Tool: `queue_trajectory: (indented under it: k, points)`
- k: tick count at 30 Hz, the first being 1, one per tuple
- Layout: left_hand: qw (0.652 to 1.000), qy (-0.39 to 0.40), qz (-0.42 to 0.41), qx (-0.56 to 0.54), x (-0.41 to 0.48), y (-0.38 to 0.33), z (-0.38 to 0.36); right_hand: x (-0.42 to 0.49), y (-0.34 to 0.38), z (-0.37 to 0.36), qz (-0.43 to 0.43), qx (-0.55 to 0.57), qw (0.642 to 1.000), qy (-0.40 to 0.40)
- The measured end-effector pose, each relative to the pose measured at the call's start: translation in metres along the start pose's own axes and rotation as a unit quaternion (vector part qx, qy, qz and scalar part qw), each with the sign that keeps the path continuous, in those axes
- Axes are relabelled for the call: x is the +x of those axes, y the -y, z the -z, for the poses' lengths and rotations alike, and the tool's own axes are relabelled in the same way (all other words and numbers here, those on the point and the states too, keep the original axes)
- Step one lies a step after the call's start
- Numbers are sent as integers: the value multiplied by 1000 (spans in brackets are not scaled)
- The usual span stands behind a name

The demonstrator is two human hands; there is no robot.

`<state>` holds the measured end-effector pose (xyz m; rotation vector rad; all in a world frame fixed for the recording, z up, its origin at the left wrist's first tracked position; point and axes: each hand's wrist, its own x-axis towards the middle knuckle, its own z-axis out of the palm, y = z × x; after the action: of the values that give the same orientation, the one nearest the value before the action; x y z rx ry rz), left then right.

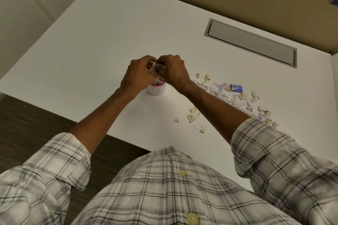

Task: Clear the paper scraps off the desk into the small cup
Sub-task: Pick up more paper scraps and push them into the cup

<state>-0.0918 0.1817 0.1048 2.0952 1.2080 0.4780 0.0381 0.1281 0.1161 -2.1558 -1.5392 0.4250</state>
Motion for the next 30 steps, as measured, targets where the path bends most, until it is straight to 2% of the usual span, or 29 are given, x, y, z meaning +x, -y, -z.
queue_trajectory:
  k: [6, 12, 22, 24, 27, 30]
  points:
    - [1000, 13, -6, -6, 3, -1, 1, 1, 3, 4, -25, 18, 999, 26]
    - [1000, 25, -9, -2, 2, 1, 1, 1, -1, 8, -13, 49, 998, 46]
    - [998, -9, -36, 57, 4, 6, -2, -15, -24, 3, 18, 60, 998, -22]
    - [996, -35, -64, 57, -1, 5, -6, -26, -33, 3, 10, 54, 997, -47]
    - [986, -43, -160, 18, -19, 0, -19, -56, -62, -3, 32, 13, 998, -57]
    - [970, 61, -233, -18, -41, -3, -38, -97, -101, -12, 88, -27, 996, -12]
